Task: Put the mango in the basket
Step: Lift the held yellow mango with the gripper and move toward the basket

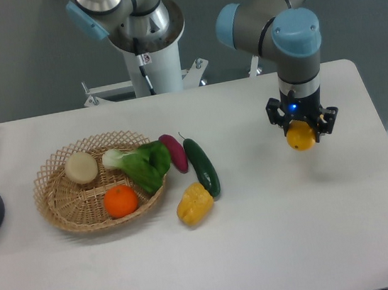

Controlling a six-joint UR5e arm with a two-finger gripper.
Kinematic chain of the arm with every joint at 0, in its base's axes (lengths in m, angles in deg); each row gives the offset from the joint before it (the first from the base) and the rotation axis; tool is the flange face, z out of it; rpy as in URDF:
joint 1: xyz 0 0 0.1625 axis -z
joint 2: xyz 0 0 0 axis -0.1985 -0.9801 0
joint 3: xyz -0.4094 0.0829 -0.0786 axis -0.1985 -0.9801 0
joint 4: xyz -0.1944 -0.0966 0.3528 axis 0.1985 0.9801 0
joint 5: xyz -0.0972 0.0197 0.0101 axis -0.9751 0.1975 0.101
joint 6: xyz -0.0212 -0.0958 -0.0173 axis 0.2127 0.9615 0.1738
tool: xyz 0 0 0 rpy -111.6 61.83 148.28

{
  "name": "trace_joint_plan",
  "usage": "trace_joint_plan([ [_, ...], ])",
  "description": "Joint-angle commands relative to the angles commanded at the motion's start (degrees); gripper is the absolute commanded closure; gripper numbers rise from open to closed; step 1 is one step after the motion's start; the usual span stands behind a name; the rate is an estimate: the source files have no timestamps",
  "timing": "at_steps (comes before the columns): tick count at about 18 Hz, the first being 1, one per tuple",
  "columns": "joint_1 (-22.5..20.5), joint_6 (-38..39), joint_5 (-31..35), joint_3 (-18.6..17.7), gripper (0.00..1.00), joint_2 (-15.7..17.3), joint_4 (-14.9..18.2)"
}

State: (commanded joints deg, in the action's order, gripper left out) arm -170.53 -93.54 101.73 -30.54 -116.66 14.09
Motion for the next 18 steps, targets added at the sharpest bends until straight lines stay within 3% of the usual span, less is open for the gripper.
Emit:
trace_joint_plan([
  [6,0.4,0.9,-1.0,0.1,0.63,0.0,0.0],
  [18,8.2,11.7,-1.3,0.6,0.63,-0.9,-0.1],
])
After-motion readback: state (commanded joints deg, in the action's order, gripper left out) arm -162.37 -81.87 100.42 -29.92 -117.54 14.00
